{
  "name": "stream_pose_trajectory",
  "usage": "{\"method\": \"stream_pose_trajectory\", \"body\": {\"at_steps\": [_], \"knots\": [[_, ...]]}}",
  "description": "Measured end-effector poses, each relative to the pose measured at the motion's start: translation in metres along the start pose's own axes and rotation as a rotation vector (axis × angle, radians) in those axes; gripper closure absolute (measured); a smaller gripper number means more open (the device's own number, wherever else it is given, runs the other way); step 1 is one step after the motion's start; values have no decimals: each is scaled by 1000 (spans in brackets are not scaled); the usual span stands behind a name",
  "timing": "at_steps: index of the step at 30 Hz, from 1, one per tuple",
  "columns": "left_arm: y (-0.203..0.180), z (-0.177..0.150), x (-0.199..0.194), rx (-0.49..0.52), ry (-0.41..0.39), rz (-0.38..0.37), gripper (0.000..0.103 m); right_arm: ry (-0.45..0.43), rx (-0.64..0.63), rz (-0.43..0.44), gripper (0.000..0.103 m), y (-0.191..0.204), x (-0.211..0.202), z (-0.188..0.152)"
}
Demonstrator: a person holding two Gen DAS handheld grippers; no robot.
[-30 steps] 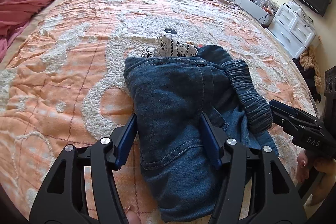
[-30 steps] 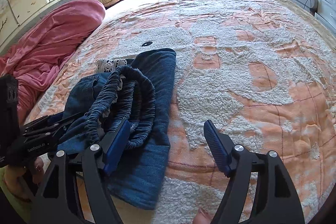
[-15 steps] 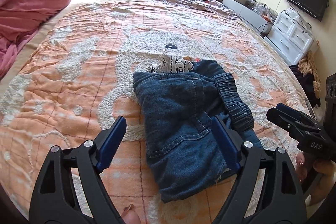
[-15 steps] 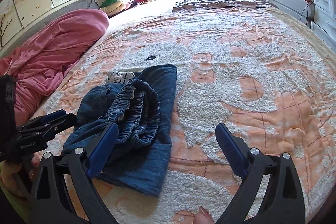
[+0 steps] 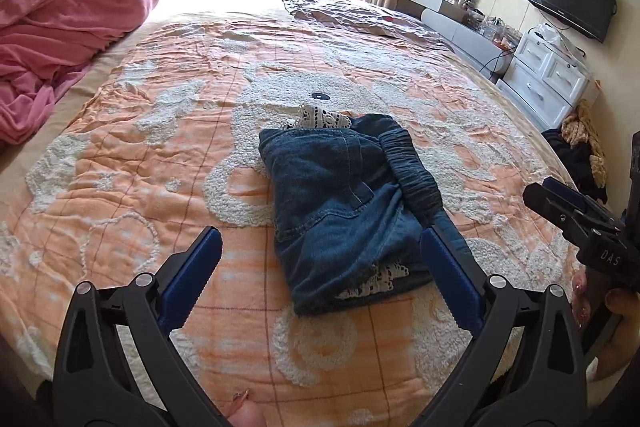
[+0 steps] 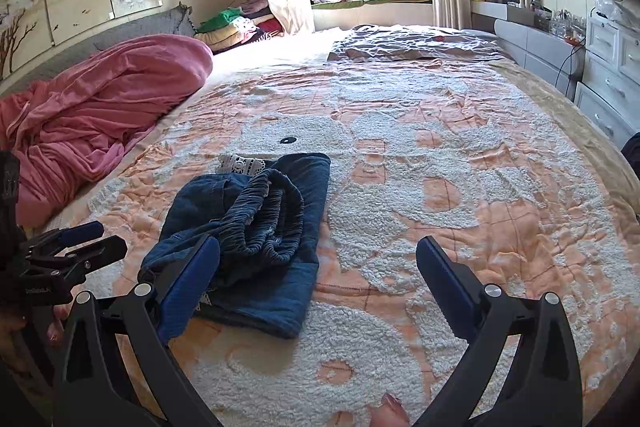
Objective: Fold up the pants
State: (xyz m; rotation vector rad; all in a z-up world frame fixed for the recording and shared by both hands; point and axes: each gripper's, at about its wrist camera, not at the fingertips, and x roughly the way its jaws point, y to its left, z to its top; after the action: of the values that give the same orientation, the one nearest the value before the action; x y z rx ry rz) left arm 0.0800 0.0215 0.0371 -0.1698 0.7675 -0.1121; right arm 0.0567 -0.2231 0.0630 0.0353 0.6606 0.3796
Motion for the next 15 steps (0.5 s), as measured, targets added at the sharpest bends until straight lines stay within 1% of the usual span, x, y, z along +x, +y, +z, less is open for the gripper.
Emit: {"method": "stream_pose_trajectory", "body": {"at_steps": [8, 15], "knots": [[-8, -28, -17, 2, -3, 10, 10, -45, -60, -32, 5, 10, -30, -18], [-13, -58, -18, 10, 35, 25, 10, -16, -42, -23, 5, 6, -41, -41]]}}
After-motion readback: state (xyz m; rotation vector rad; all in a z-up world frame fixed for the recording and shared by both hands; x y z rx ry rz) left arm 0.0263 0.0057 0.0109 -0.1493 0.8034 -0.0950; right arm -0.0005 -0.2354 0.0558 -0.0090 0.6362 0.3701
